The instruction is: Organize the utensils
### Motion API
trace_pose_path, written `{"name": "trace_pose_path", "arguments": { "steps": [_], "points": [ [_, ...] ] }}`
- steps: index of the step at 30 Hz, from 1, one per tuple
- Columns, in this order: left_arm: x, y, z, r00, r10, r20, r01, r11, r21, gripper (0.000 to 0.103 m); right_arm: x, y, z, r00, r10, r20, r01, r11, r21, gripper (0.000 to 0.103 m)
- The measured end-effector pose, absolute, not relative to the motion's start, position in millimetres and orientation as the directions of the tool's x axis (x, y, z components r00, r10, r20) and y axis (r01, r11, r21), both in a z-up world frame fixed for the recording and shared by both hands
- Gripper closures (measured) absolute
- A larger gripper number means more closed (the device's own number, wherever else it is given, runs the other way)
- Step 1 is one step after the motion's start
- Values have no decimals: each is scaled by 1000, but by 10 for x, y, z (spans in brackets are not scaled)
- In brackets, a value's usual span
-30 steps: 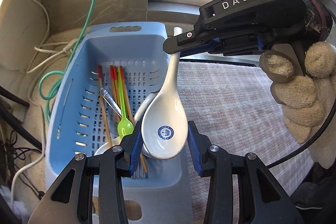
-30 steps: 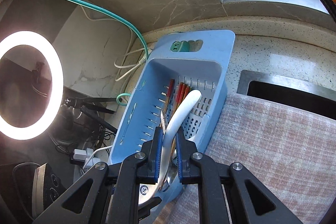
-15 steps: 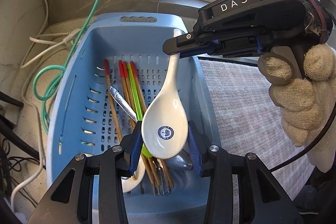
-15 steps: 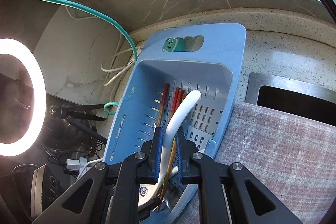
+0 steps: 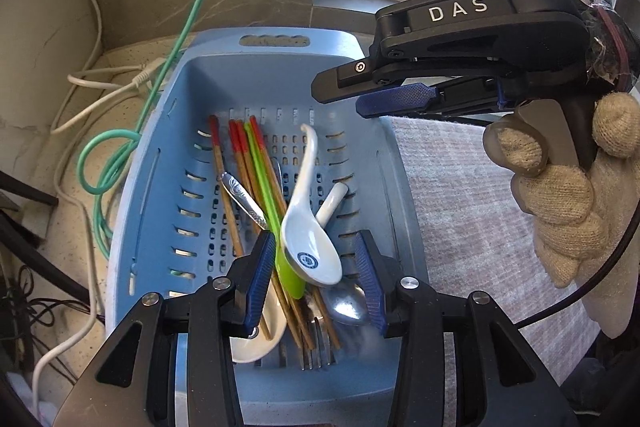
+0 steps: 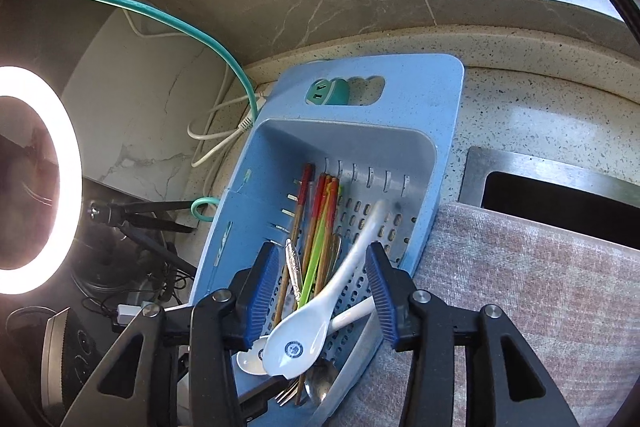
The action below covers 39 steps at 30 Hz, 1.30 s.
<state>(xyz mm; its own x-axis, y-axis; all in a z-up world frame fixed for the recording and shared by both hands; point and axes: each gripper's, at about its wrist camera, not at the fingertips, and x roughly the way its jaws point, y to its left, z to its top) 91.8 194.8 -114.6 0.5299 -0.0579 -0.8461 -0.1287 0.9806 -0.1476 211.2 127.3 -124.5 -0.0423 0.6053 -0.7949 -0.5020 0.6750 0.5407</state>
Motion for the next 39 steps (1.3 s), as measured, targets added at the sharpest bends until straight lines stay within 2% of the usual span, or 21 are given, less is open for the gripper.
{"name": "trace_pose_path", "arguments": {
  "steps": [2,15,19,29,33,36,39],
  "points": [
    [897,1942,-1124,531,-48,-846,-135,981,-140,57,2108,1247,-1207,-39,612,-790,-508,669,543,52],
    [754,1798,-928,543,-16,-840,-152,981,-117,57,1943,1106,-953,-14,622,-783,-558,645,522,51],
    [696,1741,-859,548,2,-837,-171,979,-109,51,1893,1026,-864,-10,623,-782,-574,637,515,51],
    [466,1468,-618,563,50,-825,-219,972,-91,51,1728,740,-662,-2,625,-780,-614,615,494,51],
    [371,1358,-547,566,78,-821,-243,967,-75,42,1657,623,-599,9,625,-781,-632,609,480,51],
    [296,1285,-493,563,105,-820,-267,962,-60,41,1610,522,-549,11,629,-777,-639,602,478,50],
    [222,1189,-451,564,128,-816,-296,953,-56,34,1542,415,-485,29,629,-777,-661,595,457,50]
  ]
}}
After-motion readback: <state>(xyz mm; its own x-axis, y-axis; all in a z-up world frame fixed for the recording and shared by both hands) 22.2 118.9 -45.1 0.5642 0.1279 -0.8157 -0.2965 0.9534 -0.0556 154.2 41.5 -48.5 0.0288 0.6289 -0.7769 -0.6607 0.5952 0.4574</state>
